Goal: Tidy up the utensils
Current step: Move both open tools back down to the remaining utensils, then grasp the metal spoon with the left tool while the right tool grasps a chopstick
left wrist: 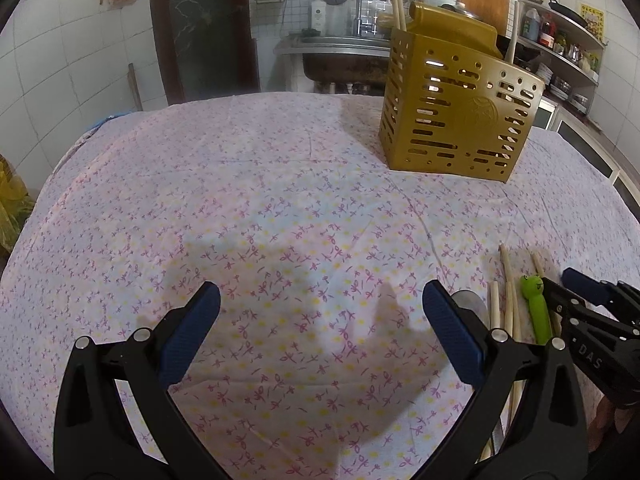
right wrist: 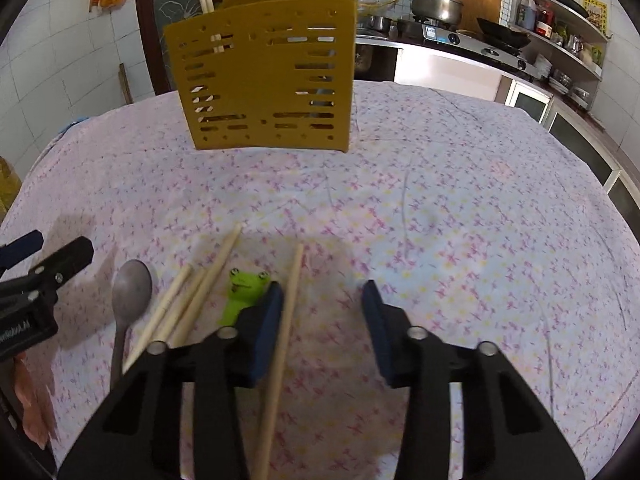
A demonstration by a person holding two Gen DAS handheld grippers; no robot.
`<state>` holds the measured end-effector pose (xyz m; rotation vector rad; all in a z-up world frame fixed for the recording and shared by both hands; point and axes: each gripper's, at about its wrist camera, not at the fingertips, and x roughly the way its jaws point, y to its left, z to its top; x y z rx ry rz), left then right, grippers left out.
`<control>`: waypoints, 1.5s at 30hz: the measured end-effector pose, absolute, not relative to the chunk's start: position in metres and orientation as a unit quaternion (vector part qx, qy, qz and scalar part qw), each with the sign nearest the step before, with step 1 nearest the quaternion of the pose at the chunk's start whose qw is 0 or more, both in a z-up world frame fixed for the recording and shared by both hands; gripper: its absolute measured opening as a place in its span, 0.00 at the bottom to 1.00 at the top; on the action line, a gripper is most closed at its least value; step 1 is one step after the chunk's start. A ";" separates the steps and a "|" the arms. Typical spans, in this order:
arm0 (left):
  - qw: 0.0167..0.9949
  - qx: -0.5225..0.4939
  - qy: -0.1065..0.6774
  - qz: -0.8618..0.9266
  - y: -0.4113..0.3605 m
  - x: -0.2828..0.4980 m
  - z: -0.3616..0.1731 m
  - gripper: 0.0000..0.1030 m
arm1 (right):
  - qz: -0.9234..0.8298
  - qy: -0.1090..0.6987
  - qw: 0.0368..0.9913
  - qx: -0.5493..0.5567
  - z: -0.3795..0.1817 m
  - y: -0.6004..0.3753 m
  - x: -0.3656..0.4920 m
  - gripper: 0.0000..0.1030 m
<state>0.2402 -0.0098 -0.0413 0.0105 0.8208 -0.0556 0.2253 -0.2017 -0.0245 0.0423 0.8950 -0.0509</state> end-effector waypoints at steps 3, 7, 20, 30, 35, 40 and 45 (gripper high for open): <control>0.911 -0.014 0.410 -0.031 -0.010 0.242 -0.039 0.95 | -0.020 0.434 0.900 0.028 -0.024 -0.201 0.225 0.13; 0.909 -0.023 0.415 -0.037 -0.020 0.240 -0.034 0.95 | -0.008 0.435 0.899 0.040 -0.023 -0.208 0.222 0.08; 0.889 -0.004 0.455 -0.049 -0.062 0.245 -0.052 0.86 | -0.014 0.438 0.897 0.060 -0.023 -0.252 0.208 0.06; 0.877 -0.004 0.476 -0.058 -0.081 0.253 -0.058 0.75 | -0.015 0.435 0.899 0.053 -0.024 -0.249 0.210 0.06; 0.876 0.021 0.478 -0.059 -0.092 0.251 -0.059 0.66 | -0.016 0.436 0.898 0.054 -0.025 -0.250 0.211 0.06; 0.875 0.023 0.478 -0.066 -0.091 0.251 -0.055 0.43 | -0.016 0.439 0.896 0.056 -0.024 -0.249 0.217 0.06; 0.874 0.020 0.480 -0.076 -0.089 0.250 -0.052 0.33 | -0.014 0.437 0.897 0.060 -0.021 -0.248 0.213 0.06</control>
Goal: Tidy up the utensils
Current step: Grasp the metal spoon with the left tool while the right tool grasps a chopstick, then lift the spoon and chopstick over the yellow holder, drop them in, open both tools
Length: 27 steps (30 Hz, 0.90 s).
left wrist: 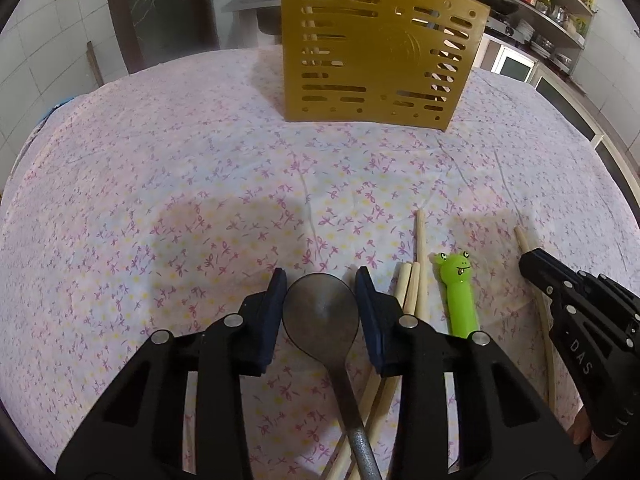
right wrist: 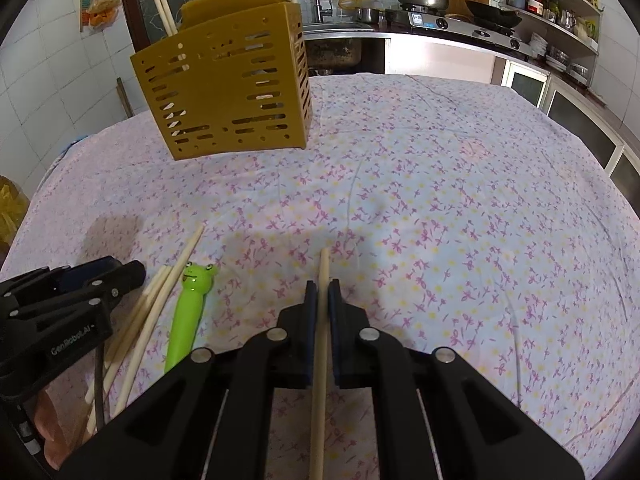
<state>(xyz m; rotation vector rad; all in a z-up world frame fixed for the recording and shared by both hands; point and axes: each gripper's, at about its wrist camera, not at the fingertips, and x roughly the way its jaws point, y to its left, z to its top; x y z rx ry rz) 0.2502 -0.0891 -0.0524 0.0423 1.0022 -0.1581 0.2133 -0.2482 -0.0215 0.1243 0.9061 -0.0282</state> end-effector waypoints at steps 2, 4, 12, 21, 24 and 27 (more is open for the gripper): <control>0.876 0.021 0.476 -0.077 -0.089 0.248 -0.051 0.33 | -0.014 0.432 0.899 0.065 -0.019 -0.248 0.210 0.06; 0.880 0.017 0.469 -0.078 -0.087 0.245 -0.047 0.33 | -0.015 0.423 0.903 0.070 -0.014 -0.249 0.207 0.06; 0.923 0.027 0.376 -0.074 -0.072 0.219 0.006 0.33 | -0.017 0.356 0.930 0.087 0.022 -0.250 0.186 0.06; 0.951 0.036 0.302 -0.053 -0.046 0.198 0.047 0.33 | -0.032 0.256 0.962 0.094 0.063 -0.250 0.160 0.06; 0.956 0.040 0.285 -0.051 -0.040 0.192 0.057 0.33 | -0.034 0.228 0.969 0.091 0.074 -0.247 0.156 0.06; 0.961 0.046 0.269 -0.049 -0.036 0.187 0.064 0.33 | -0.035 0.212 0.973 0.089 0.079 -0.244 0.154 0.06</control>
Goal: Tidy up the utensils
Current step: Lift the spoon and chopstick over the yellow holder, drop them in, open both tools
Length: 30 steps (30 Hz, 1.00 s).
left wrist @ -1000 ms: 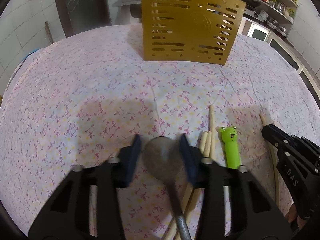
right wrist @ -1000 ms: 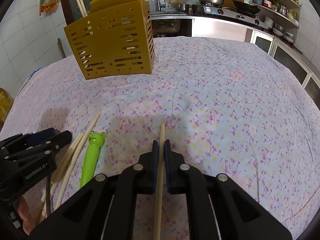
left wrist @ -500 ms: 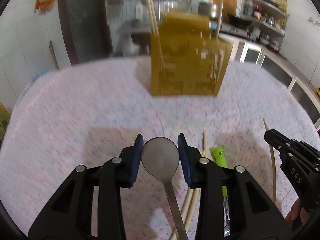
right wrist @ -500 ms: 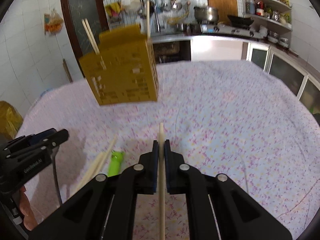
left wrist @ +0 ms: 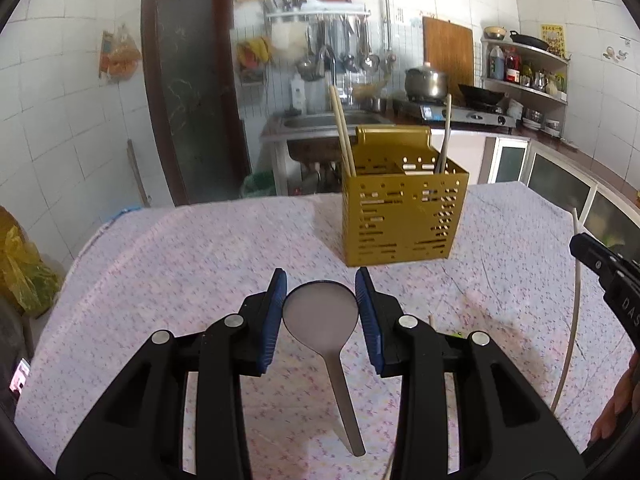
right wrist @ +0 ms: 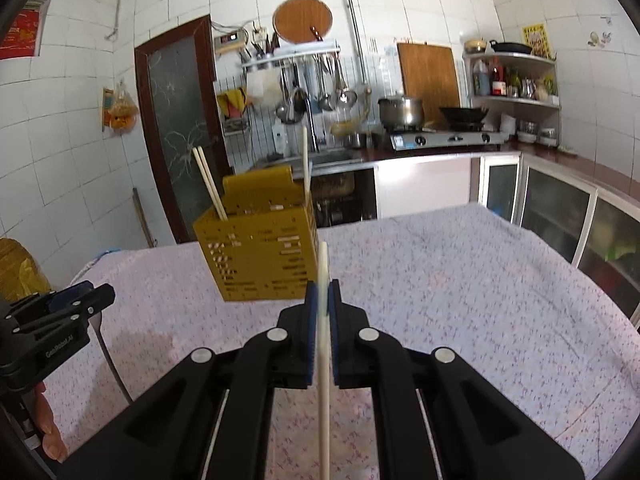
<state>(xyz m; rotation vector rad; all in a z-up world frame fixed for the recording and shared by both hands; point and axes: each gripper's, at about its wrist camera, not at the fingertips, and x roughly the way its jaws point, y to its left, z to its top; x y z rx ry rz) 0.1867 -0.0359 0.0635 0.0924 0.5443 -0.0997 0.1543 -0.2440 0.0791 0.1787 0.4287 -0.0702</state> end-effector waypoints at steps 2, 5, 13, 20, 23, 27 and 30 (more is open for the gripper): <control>0.963 0.046 0.262 -0.050 -0.033 0.184 0.066 0.33 | -0.036 0.206 0.974 0.089 0.081 -0.242 0.155 0.06; 0.965 0.051 0.251 -0.050 -0.030 0.180 0.069 0.33 | -0.037 0.197 0.975 0.091 0.082 -0.241 0.155 0.06; 0.969 0.043 0.237 -0.056 -0.023 0.180 0.074 0.33 | -0.034 0.175 0.980 0.085 0.090 -0.237 0.156 0.06; 0.971 0.039 0.224 -0.068 -0.025 0.184 0.085 0.33 | -0.031 0.156 0.984 0.083 0.099 -0.240 0.160 0.06; 0.973 0.034 0.213 -0.078 -0.029 0.190 0.095 0.33 | -0.024 0.139 0.986 0.087 0.109 -0.242 0.166 0.06; 0.976 0.023 0.194 -0.091 -0.032 0.200 0.113 0.33 | -0.014 0.104 0.990 0.090 0.129 -0.248 0.171 0.06; 0.981 0.014 0.165 -0.100 -0.038 0.211 0.137 0.33 | -0.010 0.079 0.992 0.094 0.147 -0.253 0.183 0.06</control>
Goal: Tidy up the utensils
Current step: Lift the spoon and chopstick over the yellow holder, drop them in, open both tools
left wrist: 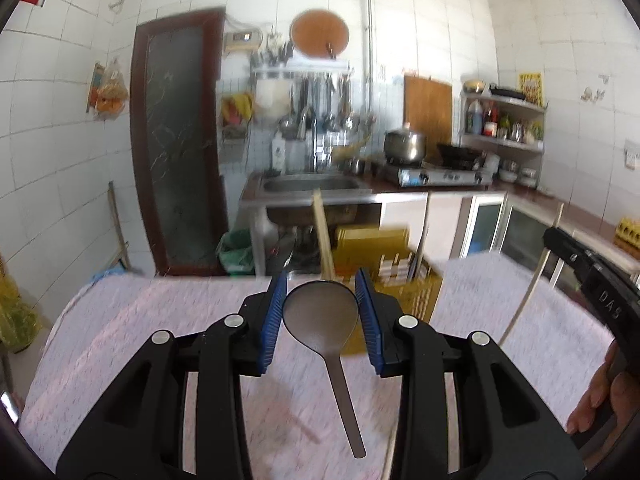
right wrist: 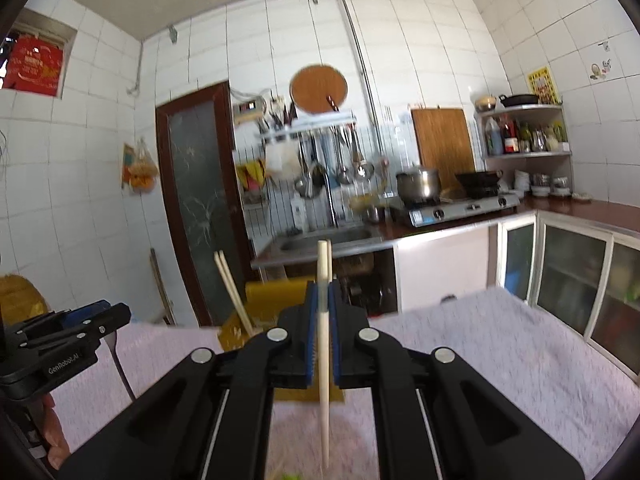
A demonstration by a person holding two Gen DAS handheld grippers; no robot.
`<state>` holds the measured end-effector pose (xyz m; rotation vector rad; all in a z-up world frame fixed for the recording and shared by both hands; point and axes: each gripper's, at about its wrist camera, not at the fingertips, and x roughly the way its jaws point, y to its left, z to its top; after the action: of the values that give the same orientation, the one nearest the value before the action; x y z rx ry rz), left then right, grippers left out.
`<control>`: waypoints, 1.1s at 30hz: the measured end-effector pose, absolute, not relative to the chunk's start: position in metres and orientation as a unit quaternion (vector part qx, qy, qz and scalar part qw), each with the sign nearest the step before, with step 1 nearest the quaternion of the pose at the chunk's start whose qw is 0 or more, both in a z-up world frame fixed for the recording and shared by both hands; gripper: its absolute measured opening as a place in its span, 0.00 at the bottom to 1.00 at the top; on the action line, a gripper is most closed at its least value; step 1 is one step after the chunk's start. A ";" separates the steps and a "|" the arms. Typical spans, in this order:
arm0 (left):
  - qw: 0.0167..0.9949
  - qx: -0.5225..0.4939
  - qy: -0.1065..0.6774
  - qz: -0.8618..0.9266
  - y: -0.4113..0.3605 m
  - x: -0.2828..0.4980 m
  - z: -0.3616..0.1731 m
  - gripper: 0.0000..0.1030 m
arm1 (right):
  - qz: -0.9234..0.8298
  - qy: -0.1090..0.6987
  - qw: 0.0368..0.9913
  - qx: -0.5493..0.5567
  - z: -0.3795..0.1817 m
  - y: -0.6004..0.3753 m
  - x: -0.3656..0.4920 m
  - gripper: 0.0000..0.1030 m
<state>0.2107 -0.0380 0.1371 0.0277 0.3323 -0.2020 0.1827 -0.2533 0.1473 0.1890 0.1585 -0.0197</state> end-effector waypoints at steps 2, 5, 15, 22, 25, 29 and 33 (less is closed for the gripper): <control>0.985 0.014 0.142 -0.101 -0.043 0.217 0.153 0.33 | -0.006 0.070 0.993 0.094 0.159 -0.255 0.191 0.06; 0.990 0.011 0.103 -0.099 -0.051 0.231 0.180 0.33 | -0.003 0.047 0.995 0.086 0.182 -0.253 0.207 0.06; 0.995 0.024 0.049 -0.087 -0.090 0.324 0.195 0.33 | -0.002 0.010 0.998 0.066 0.229 -0.241 0.281 0.06; 0.991 0.018 0.106 -0.084 -0.093 0.378 0.127 0.34 | -0.005 0.080 0.996 0.040 0.165 -0.229 0.332 0.06; 0.987 0.009 0.135 -0.086 -0.086 0.389 0.111 0.34 | -0.012 0.114 0.993 0.035 0.140 -0.229 0.344 0.06; 0.982 -0.012 0.166 -0.085 -0.069 0.384 0.113 0.63 | -0.018 0.148 0.988 0.034 0.134 -0.234 0.346 0.23; 0.982 -0.015 0.178 -0.065 -0.046 0.360 0.136 0.83 | -0.042 0.140 0.989 0.038 0.153 -0.244 0.319 0.75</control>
<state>0.3600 -0.0458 0.1364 -0.0310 0.3587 -0.1302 0.3193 -0.2437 0.1527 0.0772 0.2810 -0.0841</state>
